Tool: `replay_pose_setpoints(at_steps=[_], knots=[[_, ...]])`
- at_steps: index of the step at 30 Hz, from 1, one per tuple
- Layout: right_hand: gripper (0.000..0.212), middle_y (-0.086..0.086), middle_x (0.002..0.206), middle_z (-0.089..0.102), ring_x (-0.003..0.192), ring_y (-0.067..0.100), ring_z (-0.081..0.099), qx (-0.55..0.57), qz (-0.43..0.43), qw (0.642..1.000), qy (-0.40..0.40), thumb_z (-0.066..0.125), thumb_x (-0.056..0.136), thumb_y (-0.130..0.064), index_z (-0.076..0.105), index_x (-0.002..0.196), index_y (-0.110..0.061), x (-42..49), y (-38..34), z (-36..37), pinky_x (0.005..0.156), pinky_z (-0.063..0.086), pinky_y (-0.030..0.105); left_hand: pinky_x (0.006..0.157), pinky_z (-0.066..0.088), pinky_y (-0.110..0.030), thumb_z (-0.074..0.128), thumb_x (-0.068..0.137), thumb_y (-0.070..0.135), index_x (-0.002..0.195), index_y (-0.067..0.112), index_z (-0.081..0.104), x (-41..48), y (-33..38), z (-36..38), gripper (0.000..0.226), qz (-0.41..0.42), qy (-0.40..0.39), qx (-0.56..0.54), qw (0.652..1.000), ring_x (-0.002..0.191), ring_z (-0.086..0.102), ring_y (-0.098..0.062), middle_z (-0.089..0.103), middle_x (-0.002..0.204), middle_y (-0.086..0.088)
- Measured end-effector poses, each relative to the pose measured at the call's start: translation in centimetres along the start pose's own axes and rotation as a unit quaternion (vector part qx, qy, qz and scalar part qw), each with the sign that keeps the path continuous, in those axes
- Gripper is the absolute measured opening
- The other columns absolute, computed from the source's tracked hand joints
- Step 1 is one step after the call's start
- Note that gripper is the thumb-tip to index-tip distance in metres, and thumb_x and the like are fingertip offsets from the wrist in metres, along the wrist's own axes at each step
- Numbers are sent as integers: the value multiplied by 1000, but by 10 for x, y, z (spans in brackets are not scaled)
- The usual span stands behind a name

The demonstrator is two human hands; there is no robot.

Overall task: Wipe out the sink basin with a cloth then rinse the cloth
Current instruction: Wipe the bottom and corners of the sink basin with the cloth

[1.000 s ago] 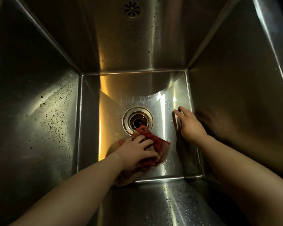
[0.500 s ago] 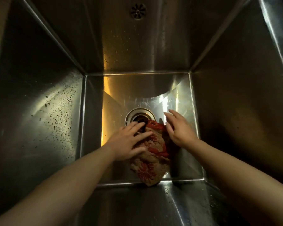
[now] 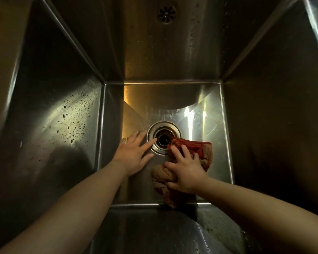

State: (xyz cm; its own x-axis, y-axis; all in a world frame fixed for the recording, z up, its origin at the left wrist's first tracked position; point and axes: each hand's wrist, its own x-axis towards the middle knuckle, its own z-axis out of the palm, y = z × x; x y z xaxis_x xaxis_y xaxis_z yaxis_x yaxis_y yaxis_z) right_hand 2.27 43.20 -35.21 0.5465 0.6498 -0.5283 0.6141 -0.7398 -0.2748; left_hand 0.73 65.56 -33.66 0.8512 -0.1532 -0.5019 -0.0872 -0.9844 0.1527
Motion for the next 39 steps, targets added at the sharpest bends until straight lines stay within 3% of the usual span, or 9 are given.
replay_pose_setpoints(at_steps=[11, 19, 32, 39], knots=[[59, -1, 153, 1, 139, 37, 0, -64, 5, 998, -13, 55, 75, -60, 35, 129, -44, -24, 34, -6, 98, 26, 63, 115, 11, -50, 26, 95, 57, 147, 45, 1, 4, 17, 0, 59, -15, -34, -14, 999, 146, -6, -28, -6, 160, 1], [56, -8, 146, 11, 132, 31, 12, -46, 17, 998, -27, 63, 73, -53, 42, 123, -41, -32, 58, -26, 94, 37, 58, 114, 17, -55, 47, 91, 53, 148, 37, -11, -3, 15, 7, 83, -64, -103, 15, 992, 145, -13, -33, -24, 156, -3], [50, -1, 147, 16, 133, 34, 10, -54, -41, 997, -40, 59, 78, -49, 45, 125, -43, -42, 44, -18, 97, 37, 55, 113, 20, -54, 60, 86, 48, 148, 34, -12, -1, 15, 6, 96, -65, -102, 23, 992, 145, -10, -33, -21, 157, -3], [54, -1, 152, 11, 138, 33, 5, -38, -122, 991, -44, 61, 81, -45, 41, 131, -40, -23, 5, -7, 105, 18, 64, 113, 24, -54, 62, 83, 51, 148, 33, -15, 1, 12, 10, 102, -68, -82, 24, 994, 145, -7, -32, -18, 158, -2]])
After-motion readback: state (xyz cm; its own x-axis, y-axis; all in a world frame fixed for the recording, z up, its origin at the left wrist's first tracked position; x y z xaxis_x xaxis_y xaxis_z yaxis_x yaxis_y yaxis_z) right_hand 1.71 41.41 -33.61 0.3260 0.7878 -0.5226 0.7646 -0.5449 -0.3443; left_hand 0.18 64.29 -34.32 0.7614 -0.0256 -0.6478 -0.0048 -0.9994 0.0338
